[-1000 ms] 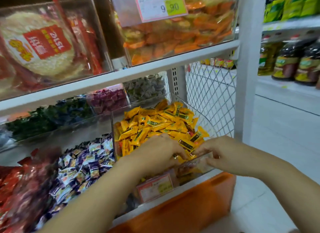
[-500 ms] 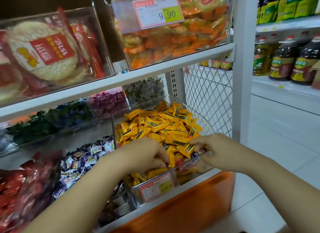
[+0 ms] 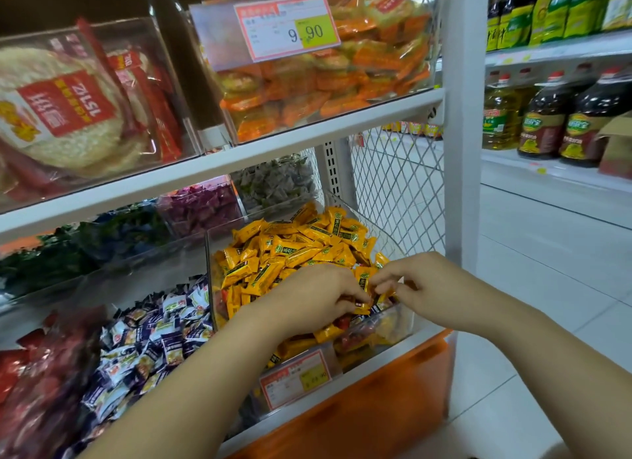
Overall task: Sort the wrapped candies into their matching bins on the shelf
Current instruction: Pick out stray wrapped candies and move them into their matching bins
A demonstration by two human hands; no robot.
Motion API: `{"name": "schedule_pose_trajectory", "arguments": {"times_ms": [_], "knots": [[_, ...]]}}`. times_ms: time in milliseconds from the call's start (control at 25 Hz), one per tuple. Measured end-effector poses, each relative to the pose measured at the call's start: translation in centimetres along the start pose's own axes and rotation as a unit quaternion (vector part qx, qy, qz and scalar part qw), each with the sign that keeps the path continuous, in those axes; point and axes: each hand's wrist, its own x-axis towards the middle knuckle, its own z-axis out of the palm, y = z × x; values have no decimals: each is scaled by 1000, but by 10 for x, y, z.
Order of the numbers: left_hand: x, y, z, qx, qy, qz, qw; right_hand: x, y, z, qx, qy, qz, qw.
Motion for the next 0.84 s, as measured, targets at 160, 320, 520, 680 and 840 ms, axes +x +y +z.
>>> {"name": "schedule_pose_trajectory", "arguments": {"times_ms": [160, 320, 520, 680, 840], "knots": [[1, 4, 0, 22, -26, -1, 999, -6, 5, -9, 41, 31, 31, 998], [6, 12, -4, 59, -57, 8, 997, -8, 6, -11, 43, 19, 43, 998], [23, 16, -6, 103, -65, 9, 993, -7, 8, -10, 45, 21, 48, 998], [31, 18, -8, 78, -78, 1, 994, -6, 12, -8, 55, 18, 54, 997], [34, 11, -8, 0, -87, -18, 996, -9, 14, -10, 69, 20, 58, 996]]}}
